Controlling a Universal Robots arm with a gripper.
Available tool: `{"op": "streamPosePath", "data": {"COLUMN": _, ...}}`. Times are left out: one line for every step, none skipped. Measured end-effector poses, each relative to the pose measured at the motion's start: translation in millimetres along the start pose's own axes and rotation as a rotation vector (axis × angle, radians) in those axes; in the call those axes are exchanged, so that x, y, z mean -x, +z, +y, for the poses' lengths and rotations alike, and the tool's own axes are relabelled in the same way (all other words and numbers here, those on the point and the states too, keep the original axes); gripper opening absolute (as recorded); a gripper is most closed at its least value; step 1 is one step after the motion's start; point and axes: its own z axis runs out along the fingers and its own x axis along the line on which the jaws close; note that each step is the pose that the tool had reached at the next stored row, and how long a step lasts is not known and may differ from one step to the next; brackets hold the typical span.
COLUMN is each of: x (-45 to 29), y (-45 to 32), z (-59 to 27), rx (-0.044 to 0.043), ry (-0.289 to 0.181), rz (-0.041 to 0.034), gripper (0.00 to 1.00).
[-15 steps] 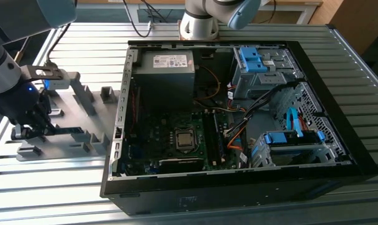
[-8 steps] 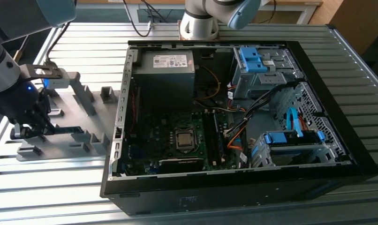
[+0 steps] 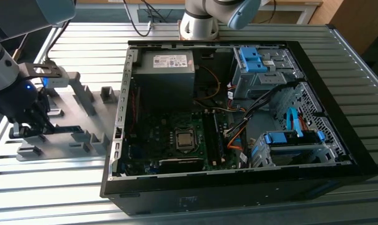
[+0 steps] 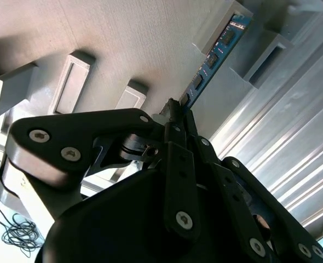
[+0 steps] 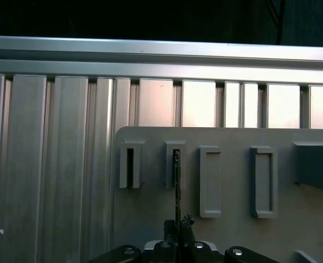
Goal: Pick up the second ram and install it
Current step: 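Pick up the second ram and move it above second insertion slot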
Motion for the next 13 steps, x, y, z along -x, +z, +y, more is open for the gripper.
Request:
{"op": "streamPosePath", "data": {"x": 0.0, "y": -0.4, "z": 0.0, "rx": 0.0000, "ry": 0.000, "rz": 0.0000, "gripper": 0.14}}
{"op": "streamPosePath", "data": {"x": 0.0, "y": -0.7, "z": 0.0, "rx": 0.0000, "ry": 0.000, "rz": 0.0000, "gripper": 0.14}}
{"op": "streamPosePath", "data": {"x": 0.0, "y": -1.0, "z": 0.0, "rx": 0.0000, "ry": 0.000, "rz": 0.0000, "gripper": 0.14}}
{"op": "streamPosePath", "data": {"x": 0.0, "y": -1.3, "z": 0.0, "rx": 0.0001, "ry": 0.000, "rz": 0.0000, "gripper": 0.14}}
{"op": "streamPosePath", "data": {"x": 0.0, "y": -1.6, "z": 0.0, "rx": 0.0000, "ry": 0.000, "rz": 0.0001, "gripper": 0.14}}
{"op": "streamPosePath", "data": {"x": 0.0, "y": -2.1, "z": 0.0, "rx": 0.0002, "ry": 0.000, "rz": 0.0001, "gripper": 0.14}}
{"op": "streamPosePath", "data": {"x": 0.0, "y": -2.4, "z": 0.0, "rx": 0.0001, "ry": 0.000, "rz": 0.0001, "gripper": 0.14}}
{"op": "streamPosePath", "data": {"x": 0.1, "y": -2.8, "z": 0.0, "rx": 0.0001, "ry": 0.000, "rz": 0.0001, "gripper": 0.14}}
{"op": "streamPosePath", "data": {"x": 0.1, "y": -3.1, "z": 0.1, "rx": 0.0001, "ry": 0.000, "rz": 0.0000, "gripper": 0.14}}
{"op": "streamPosePath", "data": {"x": 0.1, "y": -3.4, "z": 0.1, "rx": 0.0000, "ry": 0.000, "rz": 0.0000, "gripper": 0.14}}
{"op": "streamPosePath", "data": {"x": 0.1, "y": -3.8, "z": 0.0, "rx": 0.0000, "ry": 0.000, "rz": 0.0000, "gripper": 0.14}}
{"op": "streamPosePath", "data": {"x": 0.1, "y": -4.1, "z": 0.1, "rx": 0.0000, "ry": 0.000, "rz": 0.0000, "gripper": 0.14}}
{"op": "streamPosePath", "data": {"x": 0.1, "y": -4.4, "z": 0.1, "rx": 0.0000, "ry": 0.000, "rz": 0.0000, "gripper": 0.14}}
